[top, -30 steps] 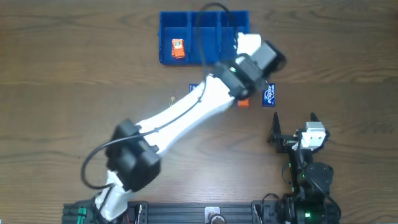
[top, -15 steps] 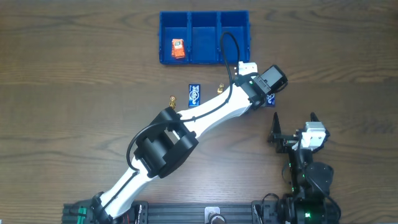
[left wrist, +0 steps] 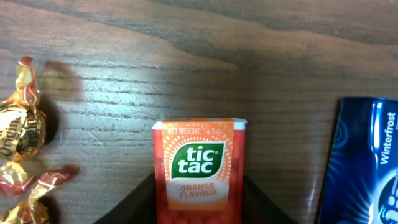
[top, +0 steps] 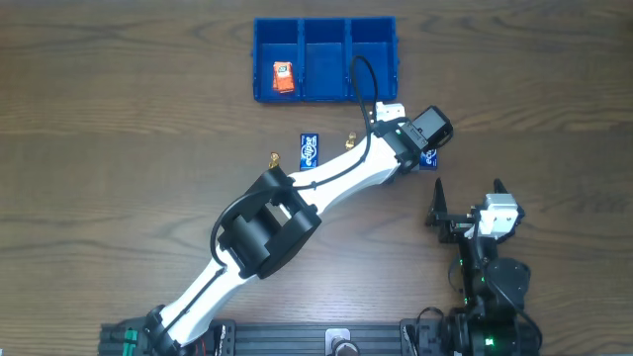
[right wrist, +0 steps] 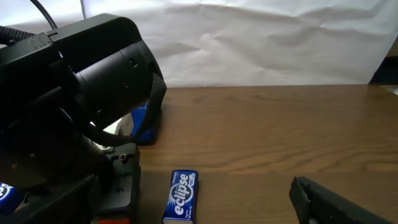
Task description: Sort Candies Into Trays
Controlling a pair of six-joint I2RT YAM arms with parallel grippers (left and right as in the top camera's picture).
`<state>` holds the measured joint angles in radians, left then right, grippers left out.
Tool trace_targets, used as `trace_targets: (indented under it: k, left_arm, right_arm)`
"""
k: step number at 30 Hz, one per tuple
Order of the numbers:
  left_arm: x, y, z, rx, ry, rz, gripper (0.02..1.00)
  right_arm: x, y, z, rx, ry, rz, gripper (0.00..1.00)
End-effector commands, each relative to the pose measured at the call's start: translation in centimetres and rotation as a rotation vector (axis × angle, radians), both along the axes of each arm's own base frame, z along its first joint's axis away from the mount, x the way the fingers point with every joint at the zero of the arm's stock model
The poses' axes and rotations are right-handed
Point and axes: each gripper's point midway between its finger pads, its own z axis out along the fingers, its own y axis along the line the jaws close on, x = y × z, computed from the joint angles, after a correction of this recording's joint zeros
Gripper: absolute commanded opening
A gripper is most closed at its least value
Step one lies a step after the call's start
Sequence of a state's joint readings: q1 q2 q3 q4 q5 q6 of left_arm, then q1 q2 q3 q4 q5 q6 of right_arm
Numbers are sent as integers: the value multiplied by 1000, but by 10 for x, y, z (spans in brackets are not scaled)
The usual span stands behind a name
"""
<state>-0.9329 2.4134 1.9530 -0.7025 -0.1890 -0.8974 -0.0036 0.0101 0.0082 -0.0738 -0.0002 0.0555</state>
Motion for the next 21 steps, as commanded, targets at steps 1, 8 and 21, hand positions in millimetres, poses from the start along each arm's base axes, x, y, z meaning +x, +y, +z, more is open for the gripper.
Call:
trace_targets:
  k: [1, 8, 21]
  left_arm:
    - [1, 7, -19, 30, 24, 17, 338]
    - [13, 9, 22, 21, -70, 11, 327]
    - [119, 195, 247, 65, -438, 124, 329]
  right_arm:
    - [0, -2, -1, -12, 4, -9, 1000]
    - [0, -2, -1, -12, 4, -9, 1000]
    - [0, -2, -1, -12, 4, -9, 1000]
